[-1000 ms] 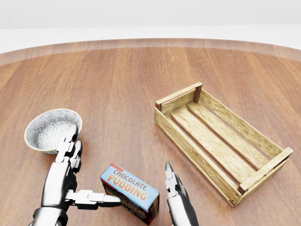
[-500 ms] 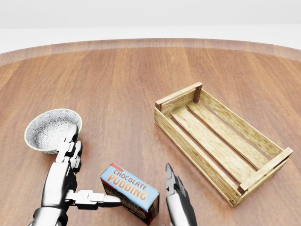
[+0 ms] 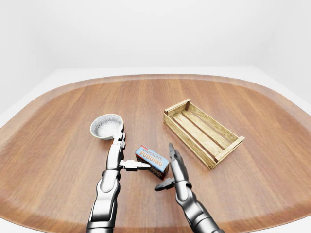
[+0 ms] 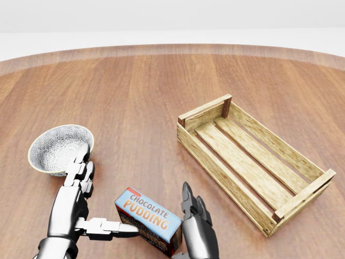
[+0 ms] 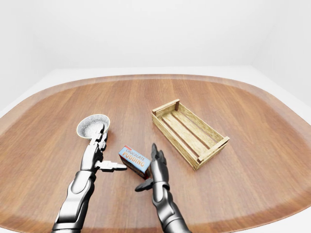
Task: Pick up the chocolate pudding and put it in the tray.
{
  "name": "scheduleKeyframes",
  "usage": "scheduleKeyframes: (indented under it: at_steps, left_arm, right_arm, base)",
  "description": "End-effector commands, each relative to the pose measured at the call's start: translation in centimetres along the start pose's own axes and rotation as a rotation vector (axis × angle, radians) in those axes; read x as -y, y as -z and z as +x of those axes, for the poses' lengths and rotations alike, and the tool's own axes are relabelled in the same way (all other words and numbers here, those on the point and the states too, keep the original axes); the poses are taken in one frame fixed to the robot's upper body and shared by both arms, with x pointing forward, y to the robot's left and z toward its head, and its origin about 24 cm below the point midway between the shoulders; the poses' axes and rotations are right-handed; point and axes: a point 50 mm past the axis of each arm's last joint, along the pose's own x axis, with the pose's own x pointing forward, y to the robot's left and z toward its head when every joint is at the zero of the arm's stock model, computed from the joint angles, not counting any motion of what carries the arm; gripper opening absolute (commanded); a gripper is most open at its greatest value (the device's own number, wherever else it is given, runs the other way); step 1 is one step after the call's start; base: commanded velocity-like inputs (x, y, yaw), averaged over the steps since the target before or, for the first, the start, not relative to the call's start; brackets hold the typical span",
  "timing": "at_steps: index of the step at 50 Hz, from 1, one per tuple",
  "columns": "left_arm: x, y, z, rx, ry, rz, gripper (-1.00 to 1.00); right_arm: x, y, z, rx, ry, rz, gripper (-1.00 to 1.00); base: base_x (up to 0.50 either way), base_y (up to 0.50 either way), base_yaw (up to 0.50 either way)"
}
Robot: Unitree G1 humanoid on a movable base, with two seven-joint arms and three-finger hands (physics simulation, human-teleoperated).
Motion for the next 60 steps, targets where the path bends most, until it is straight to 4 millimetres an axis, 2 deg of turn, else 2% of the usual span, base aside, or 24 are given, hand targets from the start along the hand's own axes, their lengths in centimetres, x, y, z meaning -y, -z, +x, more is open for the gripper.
scheduleKeyframes:
  at_steps: [1,9,10,11,12,35,60]
  left_arm:
    - [0.0,-0.1,0.0,-0.004,0.012,-0.034,1.0]
    - [0.0,-0.1,0.1,-0.004,0.013,-0.034,1.0]
    - [0.0,-0.1,0.0,-0.004,0.012,-0.034,1.0]
    - [0.0,-0.1,0.0,-0.004,0.012,-0.034,1.0]
    - [0.0,-0.1,0.0,-0.004,0.012,-0.034,1.0]
    - [0.0,0.0,0.1,-0.006,0.013,-0.033,1.0]
    - [0.0,0.0,0.1,-0.008,0.011,-0.033,1.0]
  right_arm:
    - [-0.3,-0.1,0.2,0.008,0.014,-0.048,1.0]
    - [-0.4,0.2,0.3,-0.003,0.013,-0.069,0.99]
    - [-0.4,0.3,0.3,-0.004,0.013,-0.071,0.52]
    - [-0.4,0.3,0.3,-0.004,0.013,-0.071,0.52]
    - [-0.5,0.4,0.2,-0.011,0.003,-0.064,-1.0]
    - [-0.5,1.2,0.2,-0.029,0.026,-0.124,-1.0]
    - [0.0,1.3,0.2,-0.041,0.042,-0.073,-1.0]
  base:
    - [0.0,0.0,0.0]
    - [0.0,0.0,0.0]
    - [0.0,0.0,0.0]
    - [0.0,0.0,0.0]
    - [0.0,0.0,0.0]
    - [0.0,0.0,0.0]
    - [0.0,0.0,0.0]
